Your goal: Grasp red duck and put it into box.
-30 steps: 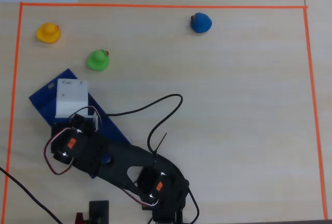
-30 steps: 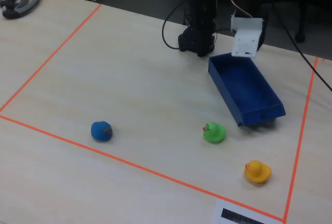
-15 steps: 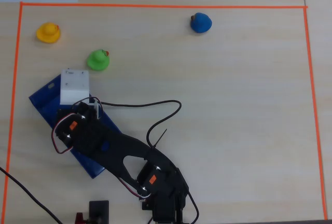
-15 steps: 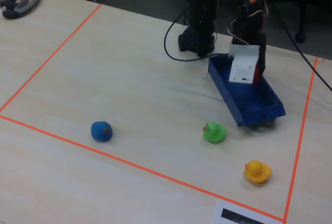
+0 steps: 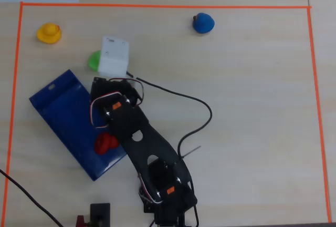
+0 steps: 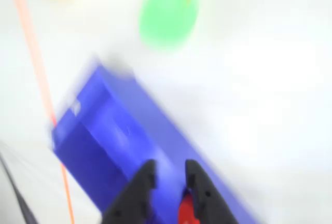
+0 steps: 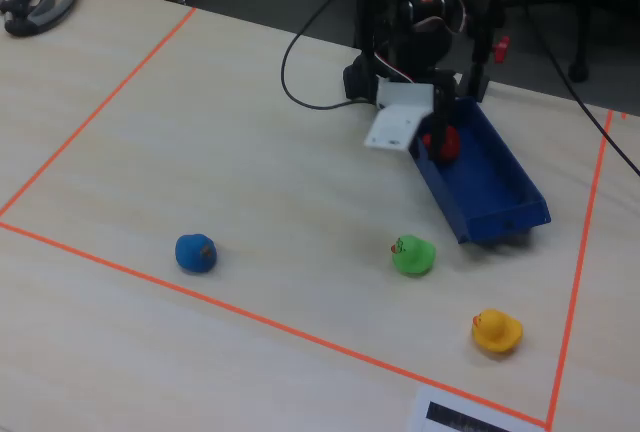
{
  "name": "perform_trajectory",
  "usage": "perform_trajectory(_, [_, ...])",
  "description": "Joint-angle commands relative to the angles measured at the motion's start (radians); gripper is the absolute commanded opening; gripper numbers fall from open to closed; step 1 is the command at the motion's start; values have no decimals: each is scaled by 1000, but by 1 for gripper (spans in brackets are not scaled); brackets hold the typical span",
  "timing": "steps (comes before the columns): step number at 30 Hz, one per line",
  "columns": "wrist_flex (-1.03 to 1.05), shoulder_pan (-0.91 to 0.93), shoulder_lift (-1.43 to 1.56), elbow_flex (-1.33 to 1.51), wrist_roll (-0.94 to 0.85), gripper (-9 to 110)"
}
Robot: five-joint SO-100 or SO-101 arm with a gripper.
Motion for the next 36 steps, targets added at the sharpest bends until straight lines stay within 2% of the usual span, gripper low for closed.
perform_trajectory(1, [-115, 117, 215, 69, -155, 0])
perform_trajectory(5, [-350, 238, 460, 314, -333, 0])
perform_trajectory(12, [-563, 341, 827, 735, -433, 0])
perform_trajectory(23, [-638, 420, 1247, 1141, -460, 0])
perform_trajectory(30, [-506, 430, 1247, 1150, -430, 0])
perform_trajectory(36, [-80, 430, 1247, 1150, -446, 0])
